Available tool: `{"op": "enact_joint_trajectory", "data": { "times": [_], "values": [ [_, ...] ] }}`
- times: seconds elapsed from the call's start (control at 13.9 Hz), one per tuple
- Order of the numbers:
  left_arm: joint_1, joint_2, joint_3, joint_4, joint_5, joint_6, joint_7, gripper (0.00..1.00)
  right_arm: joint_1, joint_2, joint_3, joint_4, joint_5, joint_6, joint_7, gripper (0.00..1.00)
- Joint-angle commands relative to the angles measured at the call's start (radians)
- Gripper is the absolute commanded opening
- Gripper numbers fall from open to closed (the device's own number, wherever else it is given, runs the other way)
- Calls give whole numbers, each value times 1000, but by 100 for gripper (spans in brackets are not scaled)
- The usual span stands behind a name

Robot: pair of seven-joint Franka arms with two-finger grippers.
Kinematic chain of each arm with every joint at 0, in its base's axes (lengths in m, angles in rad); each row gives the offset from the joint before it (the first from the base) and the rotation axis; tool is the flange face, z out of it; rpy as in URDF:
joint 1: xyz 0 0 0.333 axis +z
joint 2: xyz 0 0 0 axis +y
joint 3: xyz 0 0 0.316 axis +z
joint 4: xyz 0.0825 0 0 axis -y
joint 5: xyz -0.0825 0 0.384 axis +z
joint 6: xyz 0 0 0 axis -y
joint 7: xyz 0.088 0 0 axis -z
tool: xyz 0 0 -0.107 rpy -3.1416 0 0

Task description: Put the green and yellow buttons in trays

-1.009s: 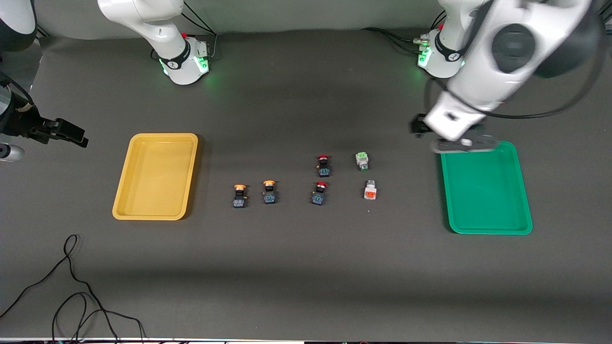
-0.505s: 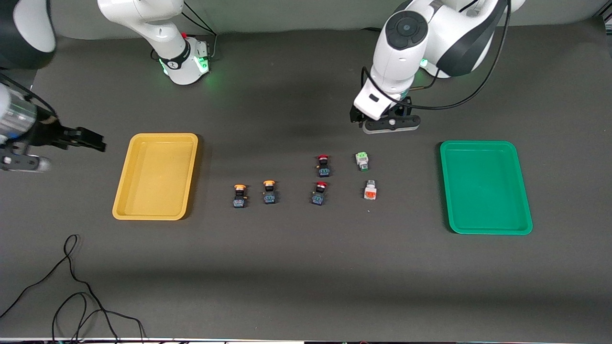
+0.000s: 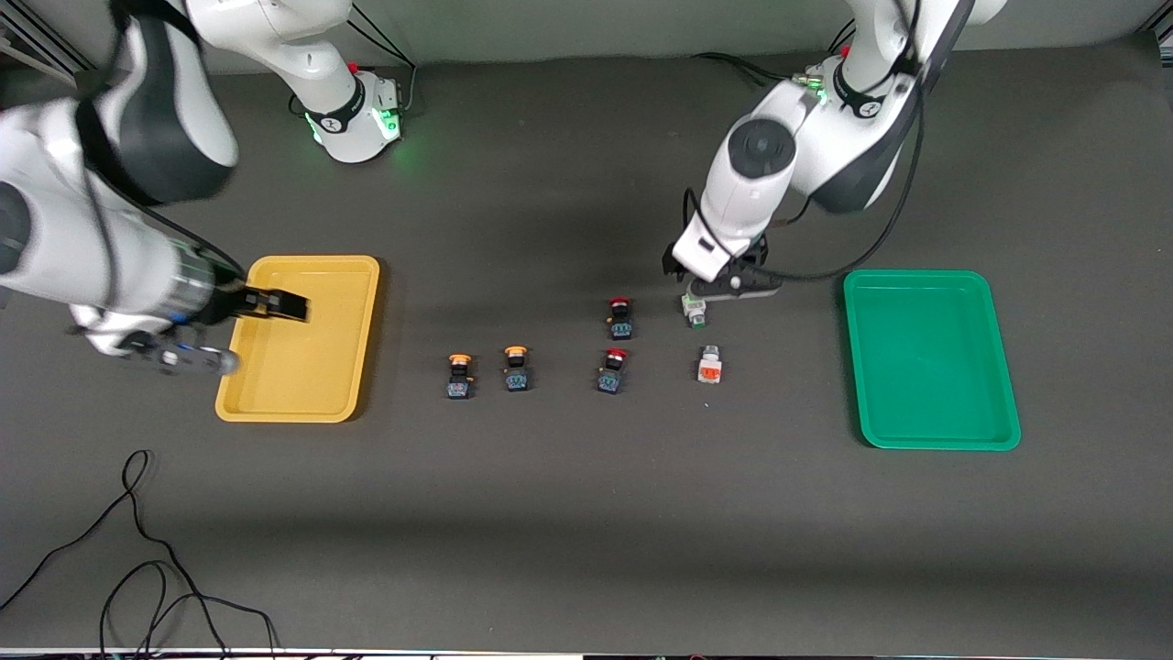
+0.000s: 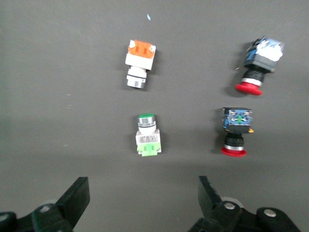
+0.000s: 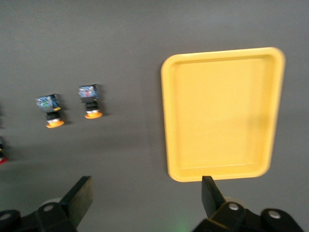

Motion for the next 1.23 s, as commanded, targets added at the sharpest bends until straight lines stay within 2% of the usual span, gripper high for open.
{"op": "enact_joint_trajectory", "data": {
  "times": [0.0,0.29,0.79,0.86,1.01,1.15],
  "values": [
    [-7,108,10,-15,24,112,-19,100,51,102,-9,20,92,75,42,100],
    [-2,216,26,-16,50,228,-19,100,143,230,-9,21,89,233,172,100],
    [-12,274,38,-16,52,254,-45,100,200,418,-11,19,92,453,200,100],
    [-13,276,38,-16,52,252,-62,88,200,439,-11,20,89,483,198,100],
    [-18,274,38,-16,52,237,-64,58,217,474,-11,20,86,526,200,100],
    [-18,271,37,-16,52,229,-65,39,240,502,-15,18,86,552,200,100]
  ]
}}
